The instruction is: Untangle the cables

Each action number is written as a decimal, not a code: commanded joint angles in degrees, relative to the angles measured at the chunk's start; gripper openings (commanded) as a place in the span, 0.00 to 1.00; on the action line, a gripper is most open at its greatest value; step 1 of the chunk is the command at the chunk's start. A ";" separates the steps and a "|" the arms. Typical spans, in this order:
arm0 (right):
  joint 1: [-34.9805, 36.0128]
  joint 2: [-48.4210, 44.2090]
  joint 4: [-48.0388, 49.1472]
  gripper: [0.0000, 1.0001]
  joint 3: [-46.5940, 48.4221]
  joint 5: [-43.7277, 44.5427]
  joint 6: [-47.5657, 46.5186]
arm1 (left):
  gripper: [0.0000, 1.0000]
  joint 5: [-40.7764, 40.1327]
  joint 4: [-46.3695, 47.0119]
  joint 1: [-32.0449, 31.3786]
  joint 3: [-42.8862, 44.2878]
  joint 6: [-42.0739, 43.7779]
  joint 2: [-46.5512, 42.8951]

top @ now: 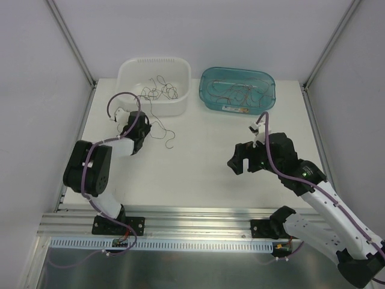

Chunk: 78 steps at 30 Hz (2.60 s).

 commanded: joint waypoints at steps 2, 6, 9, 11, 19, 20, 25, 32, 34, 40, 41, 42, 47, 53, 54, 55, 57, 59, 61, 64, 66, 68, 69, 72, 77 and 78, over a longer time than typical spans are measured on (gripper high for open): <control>0.33 -2.36 0.45 0.98 0.08 0.32 0.65 | 0.00 -3.59 -6.14 -1.90 0.20 7.71 -14.05; 0.25 -3.59 0.54 0.98 -0.18 -0.03 1.18 | 0.00 -3.86 -12.39 -2.25 4.15 12.54 -21.19; 0.25 -4.29 0.45 0.98 -0.27 0.05 1.18 | 0.00 -3.51 -15.47 -2.25 9.68 17.21 -24.01; 0.33 -4.64 0.27 0.98 -0.36 -0.03 1.27 | 0.00 -2.03 -16.88 -2.25 16.61 20.46 -22.88; 0.25 -5.26 -1.04 0.98 -0.27 1.63 0.83 | 0.00 5.54 -23.83 -2.34 50.98 33.91 -6.64; 0.25 -5.26 -1.57 0.98 -0.27 1.99 0.74 | 0.00 5.72 -23.92 -2.34 53.62 34.96 -5.13; 0.33 -4.65 -2.45 0.98 -0.18 3.13 0.04 | 0.00 7.29 -26.11 -1.90 69.88 41.47 7.68; 0.25 -3.94 -2.89 0.98 0.08 3.13 -0.05 | 0.09 13.61 -28.14 0.29 78.34 42.36 21.07; 0.25 -3.94 -3.24 0.98 0.26 3.13 0.04 | 0.29 14.50 -28.14 0.47 78.17 42.88 21.43; 0.25 -4.03 -2.98 0.98 0.08 3.04 0.13 | 0.42 16.97 -28.14 0.47 68.69 43.68 11.79; 0.25 -4.03 -2.81 0.98 0.17 2.78 0.30 | 0.46 16.79 -28.14 0.47 66.67 43.41 9.93; 0.33 -4.03 -2.63 0.98 0.08 2.34 0.65 | 0.56 16.62 -28.14 0.47 62.30 43.41 6.43; 0.33 -4.56 -1.49 0.98 -0.18 0.94 1.71 | 0.80 13.55 -28.05 0.56 46.82 42.45 -4.57; 0.25 -5.79 -1.57 0.98 -0.97 0.85 1.97 | 0.85 10.03 -20.36 2.14 18.73 37.52 -17.14; 0.25 -5.70 -1.49 0.98 -0.97 0.93 2.06 | 0.84 9.76 -16.75 2.32 15.27 37.78 -19.51; 0.25 -5.79 -1.31 0.98 -1.23 0.85 2.15 | 0.82 9.15 -13.06 2.58 11.67 39.35 -20.49; 0.33 -5.70 -1.22 0.98 -1.24 0.41 2.32 | 0.77 9.23 0.16 3.37 1.68 41.55 -22.16; 0.33 -5.79 -1.05 0.98 -1.32 0.23 2.50 | 0.73 10.63 7.68 4.95 -4.24 45.77 -21.64; 0.25 -5.96 -1.05 0.98 -1.24 0.14 2.50 | 0.73 11.43 11.74 6.09 -5.07 48.67 -18.84; 0.25 -5.79 -1.31 0.98 -1.06 0.41 2.50 | 0.72 14.85 14.82 8.29 -4.10 54.20 -13.92; 0.33 -5.61 -1.66 0.98 -0.80 0.58 2.41 | 0.72 16.78 16.59 9.52 -2.96 55.36 -10.41; 0.25 -5.44 -1.84 0.98 -0.53 0.67 2.41 | 0.72 18.02 18.44 10.14 -1.30 56.33 -8.38; 0.33 -5.09 -2.01 0.98 -0.10 0.58 2.41 | 0.71 19.07 18.97 10.58 -0.77 56.68 -6.37; 0.33 -4.30 -2.36 0.98 0.52 0.85 2.41 | 0.68 20.22 19.23 10.75 1.96 58.70 -2.41; 0.25 -3.06 -2.54 0.98 1.31 0.67 2.59 | 0.38 21.18 19.68 11.02 4.16 59.06 0.42; 0.33 -2.89 -2.37 0.98 1.40 0.67 2.68 | 0.22 21.54 19.33 11.02 3.99 58.71 -0.28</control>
